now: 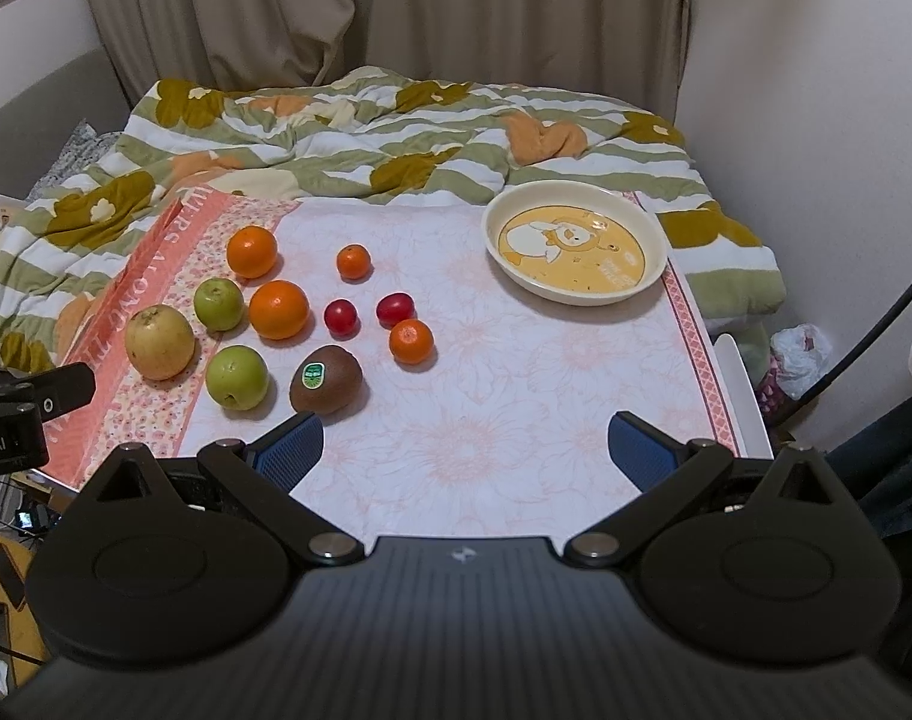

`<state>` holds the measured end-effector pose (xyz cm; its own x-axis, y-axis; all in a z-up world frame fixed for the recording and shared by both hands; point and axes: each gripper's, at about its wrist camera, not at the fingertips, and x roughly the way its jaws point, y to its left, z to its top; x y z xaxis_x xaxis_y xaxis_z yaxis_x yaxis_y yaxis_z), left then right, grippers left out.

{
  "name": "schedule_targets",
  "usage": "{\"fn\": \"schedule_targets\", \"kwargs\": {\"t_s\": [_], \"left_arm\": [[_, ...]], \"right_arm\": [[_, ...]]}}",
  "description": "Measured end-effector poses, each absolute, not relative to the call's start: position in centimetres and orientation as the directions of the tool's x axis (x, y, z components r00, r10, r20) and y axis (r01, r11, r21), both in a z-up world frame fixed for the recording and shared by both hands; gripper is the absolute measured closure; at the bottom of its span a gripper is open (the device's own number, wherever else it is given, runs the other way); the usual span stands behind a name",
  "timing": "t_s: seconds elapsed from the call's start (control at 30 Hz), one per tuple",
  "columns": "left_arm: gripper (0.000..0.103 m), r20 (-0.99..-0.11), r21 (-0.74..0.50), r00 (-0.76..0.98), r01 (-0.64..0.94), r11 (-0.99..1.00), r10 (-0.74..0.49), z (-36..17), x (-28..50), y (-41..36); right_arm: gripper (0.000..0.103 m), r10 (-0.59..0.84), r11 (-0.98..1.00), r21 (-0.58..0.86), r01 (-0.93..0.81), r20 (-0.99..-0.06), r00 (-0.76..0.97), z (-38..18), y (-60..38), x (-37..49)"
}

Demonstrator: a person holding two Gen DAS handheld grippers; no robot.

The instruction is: Organize fruits

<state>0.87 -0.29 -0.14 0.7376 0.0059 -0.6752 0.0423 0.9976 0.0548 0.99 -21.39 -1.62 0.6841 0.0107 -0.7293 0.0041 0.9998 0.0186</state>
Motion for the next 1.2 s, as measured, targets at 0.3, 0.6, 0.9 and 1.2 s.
{"fn": "schedule_targets", "kwargs": {"t_s": [0.3, 0.6, 0.9, 1.2], "left_arm": [[0.0, -0.677, 0.079, 0.734, -0.014, 0.997, 0.063, 0.0, 1.9, 0.8], [0.0, -0.67, 0.139, 0.736, -0.004, 0.99, 0.097, -3.9, 5.9, 4.7], [0.0, -0.659, 0.159, 0.751, 0.089, 0.983, 0.038, -9.1, 9.9, 6.7], [0.002, -0.709, 0.129, 0.705, 0.164, 0.978, -0.025, -12.6, 13.6, 7.7]], "right_arm": [[0.0, 0.062, 0.995, -0.005, -0.1, -0.748, 0.661, -1.7, -21.3, 3.0], [0.0, 0.098, 0.988, 0.002, -0.152, -0.772, 0.628, -6.4, -18.4, 6.6], [0.0, 0.103, 0.984, -0.026, -0.179, -0.729, 0.677, -11.6, -15.5, 9.0], [0.0, 0.054, 0.981, -0.089, -0.175, -0.733, 0.678, -14.7, -14.0, 10.6]]}}
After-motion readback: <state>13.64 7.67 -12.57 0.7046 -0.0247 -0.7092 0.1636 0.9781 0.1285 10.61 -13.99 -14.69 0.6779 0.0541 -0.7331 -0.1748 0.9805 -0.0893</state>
